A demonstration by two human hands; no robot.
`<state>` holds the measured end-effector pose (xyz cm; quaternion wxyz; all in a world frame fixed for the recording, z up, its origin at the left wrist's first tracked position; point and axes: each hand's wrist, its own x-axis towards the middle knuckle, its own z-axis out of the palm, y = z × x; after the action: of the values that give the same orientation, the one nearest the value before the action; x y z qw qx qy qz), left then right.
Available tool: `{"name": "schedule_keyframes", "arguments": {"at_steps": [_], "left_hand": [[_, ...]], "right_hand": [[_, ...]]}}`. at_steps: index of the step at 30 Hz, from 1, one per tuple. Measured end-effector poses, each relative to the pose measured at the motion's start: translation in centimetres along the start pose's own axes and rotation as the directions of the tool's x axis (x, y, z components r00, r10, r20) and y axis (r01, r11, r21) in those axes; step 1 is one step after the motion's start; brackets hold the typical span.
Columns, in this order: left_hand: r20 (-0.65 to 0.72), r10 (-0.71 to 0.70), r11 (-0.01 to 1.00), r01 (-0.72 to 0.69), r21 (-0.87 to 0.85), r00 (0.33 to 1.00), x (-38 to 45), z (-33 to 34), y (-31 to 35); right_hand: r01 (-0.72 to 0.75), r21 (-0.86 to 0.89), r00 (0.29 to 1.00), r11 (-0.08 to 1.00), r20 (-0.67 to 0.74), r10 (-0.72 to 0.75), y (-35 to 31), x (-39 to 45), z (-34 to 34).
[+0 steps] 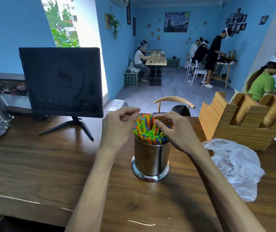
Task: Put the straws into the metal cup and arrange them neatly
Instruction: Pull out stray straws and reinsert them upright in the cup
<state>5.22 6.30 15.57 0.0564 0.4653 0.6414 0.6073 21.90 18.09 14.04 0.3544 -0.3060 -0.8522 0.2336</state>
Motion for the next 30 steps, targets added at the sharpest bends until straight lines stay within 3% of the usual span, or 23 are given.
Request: {"name": "schedule_keyframes", "arguments": {"at_steps": [4,8,11,16,21,23,25,30], "left_hand": [[-0.167,0.058,0.989,-0.080,-0.127,0.984,-0.7,-0.5,1.5],[-0.534,0.032,0.891,-0.266,-0.367,0.845,-0.9,-2.3,3.8],[-0.618,-0.053,0.842,-0.298,-0.450,0.785,-0.9,-2.5,4.0],[-0.568,-0.210,0.828,-0.164,-0.536,0.796,-1.2,-1.1,2.9],[-0.567,-0.394,0.773,-0.072,-0.630,0.723,-0.4,-0.9,1.5],[-0.521,-0.418,0.764,-0.023,-0.645,0.744,-0.1,-0.8,0.9],[-0.451,-0.420,0.769,0.046,-0.637,0.787,-0.1,-0.7,0.3],[-0.120,-0.426,0.761,0.284,-0.583,0.897,-0.2,-0.4,-1.4]], "right_hand": [[-0.005,0.059,0.999,0.998,-0.052,0.008,-0.1,-0.1,-0.2],[0.023,0.157,0.979,0.987,-0.206,0.010,-1.1,-0.7,-0.6],[0.012,0.376,0.980,0.927,-0.188,0.064,-2.5,-1.3,-1.0],[-0.069,0.385,0.995,0.920,-0.035,0.089,-3.0,-0.9,-1.3],[-0.178,0.194,0.967,0.965,0.216,0.135,-2.2,-0.7,-2.4],[-0.217,0.361,0.968,0.907,0.197,0.153,-2.3,-0.6,-2.7],[-0.253,0.576,0.967,0.777,0.144,0.208,-2.4,-0.3,-3.2],[-0.192,0.741,0.943,0.644,-0.042,0.330,-2.2,0.6,-4.2]]}}
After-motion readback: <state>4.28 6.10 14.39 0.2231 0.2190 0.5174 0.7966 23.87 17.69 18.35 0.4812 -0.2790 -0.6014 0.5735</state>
